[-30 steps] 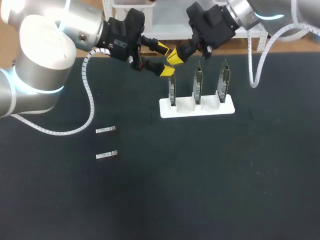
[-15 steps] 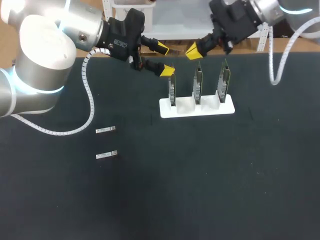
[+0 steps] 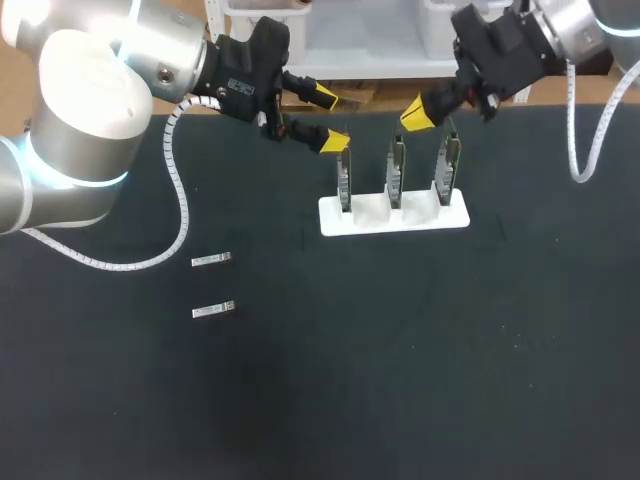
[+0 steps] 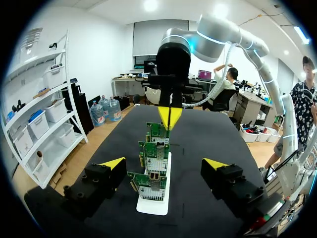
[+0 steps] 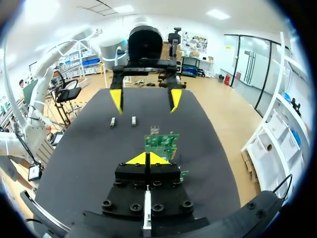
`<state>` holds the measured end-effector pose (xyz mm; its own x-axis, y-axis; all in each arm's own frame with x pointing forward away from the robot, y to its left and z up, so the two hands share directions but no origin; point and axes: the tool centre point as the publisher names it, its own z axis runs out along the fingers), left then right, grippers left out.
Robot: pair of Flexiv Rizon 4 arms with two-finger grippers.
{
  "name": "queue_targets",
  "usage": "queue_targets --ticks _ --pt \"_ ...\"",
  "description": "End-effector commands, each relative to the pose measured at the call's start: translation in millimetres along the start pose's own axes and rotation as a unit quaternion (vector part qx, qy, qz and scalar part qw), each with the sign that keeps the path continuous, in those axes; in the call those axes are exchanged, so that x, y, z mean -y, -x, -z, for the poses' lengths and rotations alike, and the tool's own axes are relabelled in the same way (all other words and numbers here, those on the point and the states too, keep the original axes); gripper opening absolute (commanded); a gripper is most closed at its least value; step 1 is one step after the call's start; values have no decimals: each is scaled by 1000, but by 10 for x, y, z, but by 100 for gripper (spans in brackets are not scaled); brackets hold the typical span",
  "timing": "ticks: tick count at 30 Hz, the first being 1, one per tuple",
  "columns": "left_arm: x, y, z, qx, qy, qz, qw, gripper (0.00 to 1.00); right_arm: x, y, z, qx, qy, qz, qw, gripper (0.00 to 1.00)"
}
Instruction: Pick up the optical module with the left hand, and insert it into the network port with the right hand.
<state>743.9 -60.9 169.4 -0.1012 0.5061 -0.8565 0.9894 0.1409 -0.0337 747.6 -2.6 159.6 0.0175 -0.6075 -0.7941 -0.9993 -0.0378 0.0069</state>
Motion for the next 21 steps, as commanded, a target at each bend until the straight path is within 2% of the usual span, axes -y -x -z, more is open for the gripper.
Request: queue_targets --ticks 1,21 --pt "-10 13 -5 -3 0 1 1000 100 44 -16 -42 1 2 -1 1000 0" --pt "-10 13 -5 -3 0 1 1000 100 102 -96 23 -4 15 5 1000 0"
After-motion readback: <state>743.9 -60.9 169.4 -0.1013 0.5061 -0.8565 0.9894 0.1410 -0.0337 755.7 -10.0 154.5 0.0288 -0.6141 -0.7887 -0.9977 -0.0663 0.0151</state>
